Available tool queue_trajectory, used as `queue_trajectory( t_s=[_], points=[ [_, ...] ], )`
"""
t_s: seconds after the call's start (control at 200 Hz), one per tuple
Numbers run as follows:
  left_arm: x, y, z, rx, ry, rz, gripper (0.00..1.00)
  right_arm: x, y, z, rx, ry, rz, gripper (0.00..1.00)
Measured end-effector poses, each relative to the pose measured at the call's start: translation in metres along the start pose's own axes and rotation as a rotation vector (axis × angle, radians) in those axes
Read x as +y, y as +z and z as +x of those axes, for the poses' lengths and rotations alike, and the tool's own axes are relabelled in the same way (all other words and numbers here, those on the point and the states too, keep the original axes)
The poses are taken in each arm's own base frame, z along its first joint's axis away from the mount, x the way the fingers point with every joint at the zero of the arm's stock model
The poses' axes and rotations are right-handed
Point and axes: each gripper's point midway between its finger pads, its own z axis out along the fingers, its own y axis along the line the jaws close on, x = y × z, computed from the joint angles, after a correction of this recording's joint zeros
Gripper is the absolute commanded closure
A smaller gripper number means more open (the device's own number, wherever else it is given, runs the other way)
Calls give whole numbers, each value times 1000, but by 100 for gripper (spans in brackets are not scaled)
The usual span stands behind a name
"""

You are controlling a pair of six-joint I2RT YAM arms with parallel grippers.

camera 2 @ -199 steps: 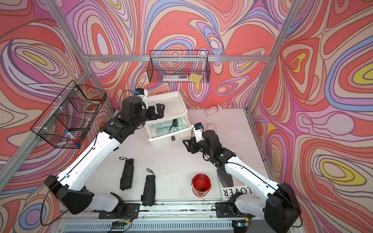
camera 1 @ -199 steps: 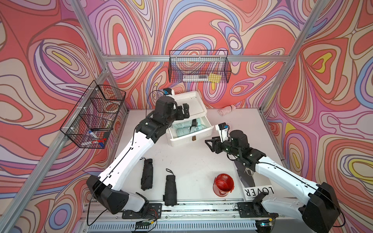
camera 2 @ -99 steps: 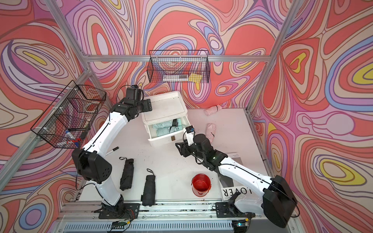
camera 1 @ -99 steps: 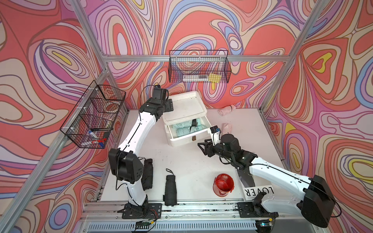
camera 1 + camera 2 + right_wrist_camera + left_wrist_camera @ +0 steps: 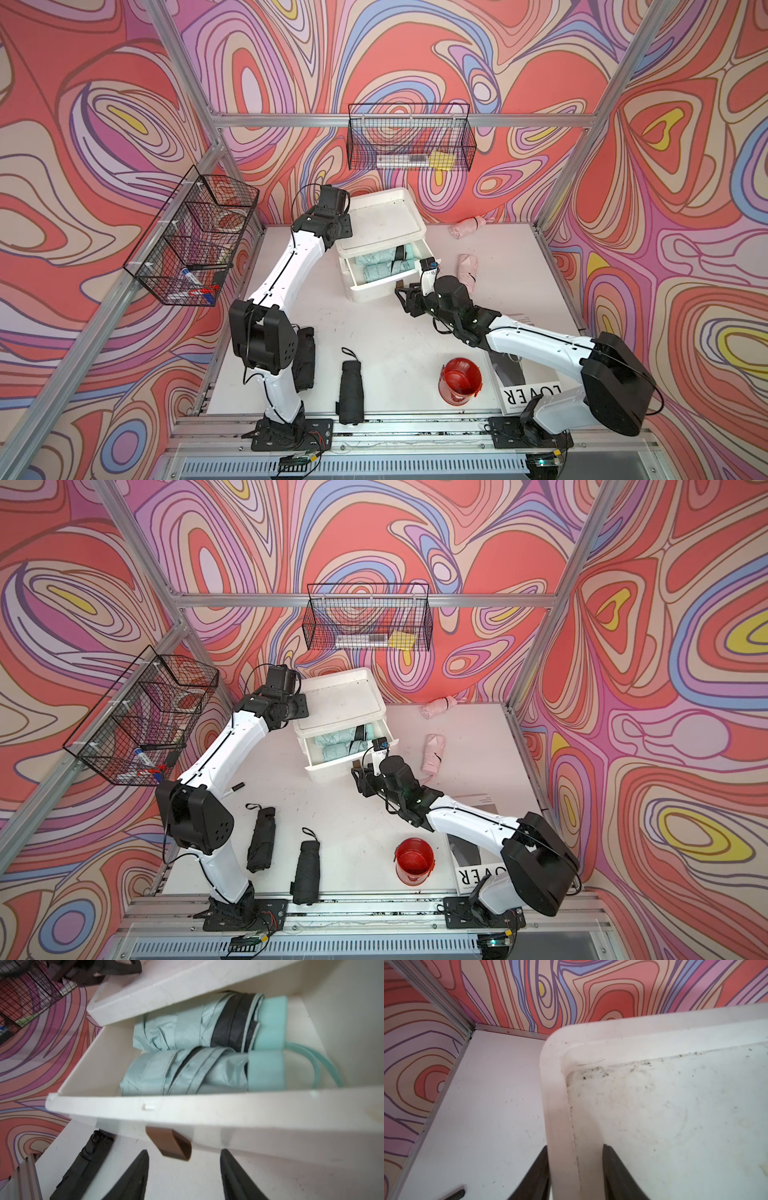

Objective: Place the umbrella in the drawer by color
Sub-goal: Close the drawer in the storage box.

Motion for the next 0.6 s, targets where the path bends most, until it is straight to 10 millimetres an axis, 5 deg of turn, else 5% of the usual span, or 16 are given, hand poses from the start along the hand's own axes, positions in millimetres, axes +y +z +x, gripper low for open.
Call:
queue_trajectory(
  t_s=[0.391, 0.601],
  points=[
    [0, 2, -4, -13, -67, 32, 81, 26, 45, -54, -93, -29, -15, 41],
    [1, 3, -5, -24, -80, 40, 82, 28, 86, -59, -139, -114, -5, 41]
  ],
)
